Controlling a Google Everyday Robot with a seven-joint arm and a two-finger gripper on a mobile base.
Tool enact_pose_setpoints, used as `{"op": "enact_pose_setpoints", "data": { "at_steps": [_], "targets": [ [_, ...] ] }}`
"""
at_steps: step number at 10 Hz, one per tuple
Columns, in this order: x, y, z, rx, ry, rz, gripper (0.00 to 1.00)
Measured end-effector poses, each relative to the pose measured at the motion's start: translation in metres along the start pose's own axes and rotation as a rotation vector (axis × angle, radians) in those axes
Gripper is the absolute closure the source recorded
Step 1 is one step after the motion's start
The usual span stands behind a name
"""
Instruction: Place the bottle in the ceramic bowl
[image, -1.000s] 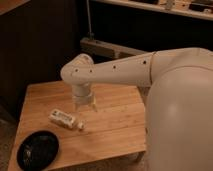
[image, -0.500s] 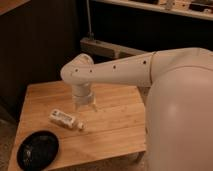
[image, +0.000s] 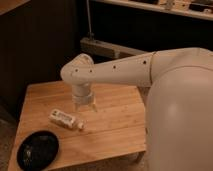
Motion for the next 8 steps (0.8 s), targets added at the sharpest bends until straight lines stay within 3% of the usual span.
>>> {"op": "enact_pose_setpoints", "data": {
  "at_steps": [8],
  "targets": [
    [-0.001,0.0009,0.0008,0.002,-0.007,-0.013,0.35]
  ]
}}
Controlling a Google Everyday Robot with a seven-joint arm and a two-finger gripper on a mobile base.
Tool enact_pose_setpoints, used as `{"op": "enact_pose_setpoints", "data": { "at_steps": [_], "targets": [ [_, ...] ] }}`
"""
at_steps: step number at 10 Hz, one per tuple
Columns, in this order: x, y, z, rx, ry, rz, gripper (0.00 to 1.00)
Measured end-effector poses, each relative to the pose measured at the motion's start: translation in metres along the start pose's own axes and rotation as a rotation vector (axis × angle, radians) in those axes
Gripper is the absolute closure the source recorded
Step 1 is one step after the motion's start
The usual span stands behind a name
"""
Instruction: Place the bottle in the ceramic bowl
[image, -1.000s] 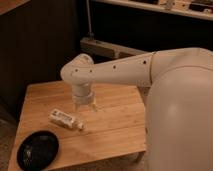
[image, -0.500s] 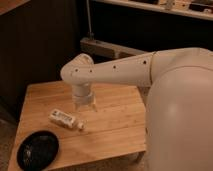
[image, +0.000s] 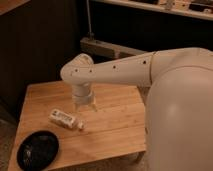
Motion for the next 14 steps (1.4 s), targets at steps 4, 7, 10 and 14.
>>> {"op": "enact_pose_setpoints", "data": {
  "at_steps": [4,7,10,14],
  "targets": [
    [-0.016,0.026,-0.004,-0.177,-0.17,-0.39,0.35],
    [-0.015,0.05,-0.005,-0.354,-0.224,-0.731,0.35],
    [-0.018,0.064,-0.01,-0.455,-0.296,-0.94,0.35],
    [-0.014,0.075,0.0,-0.428,-0.298,-0.977,0.35]
  ]
}}
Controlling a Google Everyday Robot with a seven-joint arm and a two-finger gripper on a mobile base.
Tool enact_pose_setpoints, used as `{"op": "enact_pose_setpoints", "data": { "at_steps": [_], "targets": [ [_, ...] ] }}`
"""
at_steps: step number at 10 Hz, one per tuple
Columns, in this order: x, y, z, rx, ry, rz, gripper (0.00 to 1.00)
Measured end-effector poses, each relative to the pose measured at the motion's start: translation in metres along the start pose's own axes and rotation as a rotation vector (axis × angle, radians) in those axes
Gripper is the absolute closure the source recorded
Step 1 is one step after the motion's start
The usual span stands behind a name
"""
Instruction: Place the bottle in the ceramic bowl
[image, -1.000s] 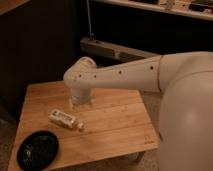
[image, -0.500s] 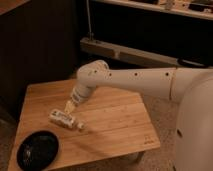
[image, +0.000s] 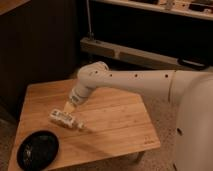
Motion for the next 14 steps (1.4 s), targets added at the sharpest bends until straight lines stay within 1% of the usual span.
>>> {"op": "enact_pose_setpoints", "data": {
  "at_steps": [1,2,3,4,6,11,14],
  "targets": [
    [-0.003,0.005,0.022,0.009,0.031,-0.036,0.35],
    [-0.002,0.007,0.037,0.012,0.051,-0.047,0.35],
    [0.0,0.007,0.048,0.014,0.064,-0.056,0.35],
    [0.004,0.006,0.065,0.01,0.075,-0.067,0.35],
    [0.009,0.007,0.088,0.005,0.102,-0.089,0.35],
    [0.023,0.006,0.117,-0.012,0.144,-0.093,0.35],
    [0.027,0.008,0.133,-0.014,0.175,-0.092,0.35]
  ]
}}
